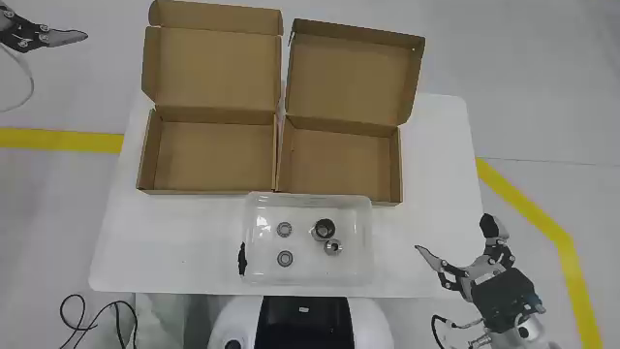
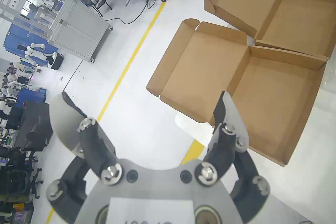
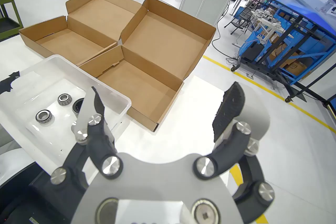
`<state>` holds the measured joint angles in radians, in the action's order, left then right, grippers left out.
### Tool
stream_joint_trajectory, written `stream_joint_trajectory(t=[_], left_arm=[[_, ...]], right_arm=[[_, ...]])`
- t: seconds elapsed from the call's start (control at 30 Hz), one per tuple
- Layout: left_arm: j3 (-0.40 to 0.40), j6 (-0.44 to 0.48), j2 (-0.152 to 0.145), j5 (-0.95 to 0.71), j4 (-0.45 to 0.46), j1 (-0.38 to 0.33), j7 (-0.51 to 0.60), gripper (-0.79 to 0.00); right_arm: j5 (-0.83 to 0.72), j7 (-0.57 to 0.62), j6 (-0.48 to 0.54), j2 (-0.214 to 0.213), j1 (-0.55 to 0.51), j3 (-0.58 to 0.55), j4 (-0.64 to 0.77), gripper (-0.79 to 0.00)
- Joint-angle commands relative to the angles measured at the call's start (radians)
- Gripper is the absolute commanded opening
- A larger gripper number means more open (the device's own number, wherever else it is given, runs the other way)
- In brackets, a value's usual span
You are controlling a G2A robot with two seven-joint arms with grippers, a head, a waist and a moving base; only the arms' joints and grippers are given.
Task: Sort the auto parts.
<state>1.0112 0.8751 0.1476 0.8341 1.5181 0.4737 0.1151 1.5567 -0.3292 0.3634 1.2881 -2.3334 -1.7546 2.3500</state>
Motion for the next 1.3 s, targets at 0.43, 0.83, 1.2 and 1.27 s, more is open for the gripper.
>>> stream_joint_trajectory(t=[0.43, 0.83, 1.2, 1.27], left_arm=[[0.0, 0.0, 0.0, 0.0, 0.0, 0.0, 0.0, 0.0], [0.0, 0.0, 0.0, 0.0, 0.0, 0.0, 0.0, -0.001], [0.0, 0.0, 0.0, 0.0, 0.0, 0.0, 0.0, 0.0], [0.0, 0.0, 0.0, 0.0, 0.0, 0.0, 0.0, 0.0]], right_arm=[[0.0, 0.0, 0.0, 0.0, 0.0, 0.0, 0.0, 0.0], [0.0, 0.0, 0.0, 0.0, 0.0, 0.0, 0.0, -0.001], [0.07, 0.055, 0.075, -0.01, 0.084, 0.036, 0.0, 0.0], [0.109, 0.082, 0.095, -0.013, 0.123, 0.065, 0.0, 0.0]])
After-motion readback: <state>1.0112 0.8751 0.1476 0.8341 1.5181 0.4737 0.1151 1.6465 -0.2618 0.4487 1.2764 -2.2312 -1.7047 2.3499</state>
